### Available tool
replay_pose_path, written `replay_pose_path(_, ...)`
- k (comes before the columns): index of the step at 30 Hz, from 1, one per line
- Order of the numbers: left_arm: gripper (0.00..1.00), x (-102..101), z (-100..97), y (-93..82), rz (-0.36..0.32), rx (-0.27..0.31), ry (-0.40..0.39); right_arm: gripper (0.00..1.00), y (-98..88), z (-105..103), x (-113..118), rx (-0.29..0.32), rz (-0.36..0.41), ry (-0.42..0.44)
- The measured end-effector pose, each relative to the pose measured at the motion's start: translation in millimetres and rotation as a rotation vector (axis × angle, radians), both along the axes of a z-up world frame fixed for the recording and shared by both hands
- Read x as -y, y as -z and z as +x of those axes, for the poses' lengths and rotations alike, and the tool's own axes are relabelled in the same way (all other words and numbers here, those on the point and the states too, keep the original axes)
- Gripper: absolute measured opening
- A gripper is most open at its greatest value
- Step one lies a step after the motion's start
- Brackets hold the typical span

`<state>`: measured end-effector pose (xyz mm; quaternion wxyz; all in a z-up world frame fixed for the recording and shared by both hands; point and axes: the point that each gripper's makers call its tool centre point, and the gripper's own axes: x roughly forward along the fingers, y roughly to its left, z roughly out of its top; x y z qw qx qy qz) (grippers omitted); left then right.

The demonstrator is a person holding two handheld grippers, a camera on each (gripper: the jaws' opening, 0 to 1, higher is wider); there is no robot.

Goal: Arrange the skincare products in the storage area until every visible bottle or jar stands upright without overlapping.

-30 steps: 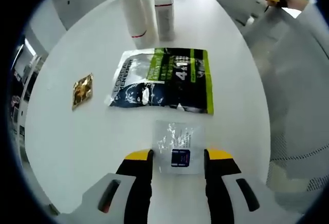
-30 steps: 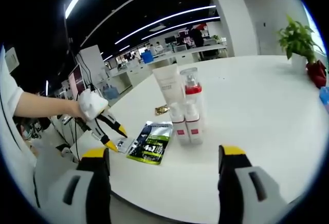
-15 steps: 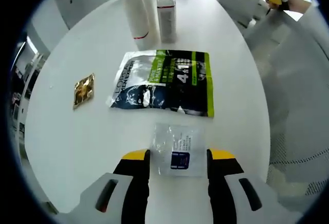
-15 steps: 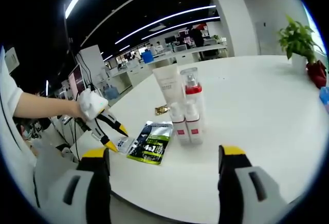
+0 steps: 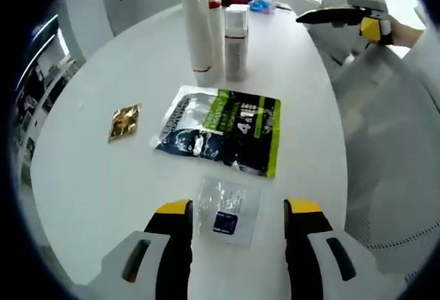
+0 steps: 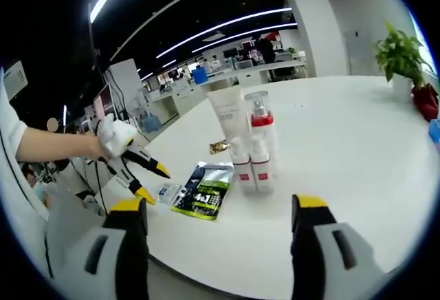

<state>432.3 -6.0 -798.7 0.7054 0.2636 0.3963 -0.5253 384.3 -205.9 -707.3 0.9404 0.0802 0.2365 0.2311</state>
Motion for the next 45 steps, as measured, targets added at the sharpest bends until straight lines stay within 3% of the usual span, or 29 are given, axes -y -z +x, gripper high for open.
replay_pose_path(18, 0.64, -4.9, -24.9, -24.4, -0.215, -0.005, -0.297, 0.86, -0.4, -1.6, -4.1, 0.005, -0.007, -0.025)
replay_pose_path(27, 0.71, -17.4, -33.9, -36.8, -0.327, 0.007, -0.467, 0.86, -0.5, -2.4, -5.9, 0.004, -0.008, -0.034)
replay_pose_path(35, 0.77, -23.0, -51.0, -39.0, -0.363, 0.011, -0.515, 0.86, -0.4, -2.7, -6.5, 0.006, -0.011, -0.039)
replay_pose_path(45, 0.83, -22.7, -58.1, -41.2, -0.406, 0.013, -0.567, 0.86, -1.4, -2.7, -5.7, 0.009, -0.007, -0.033)
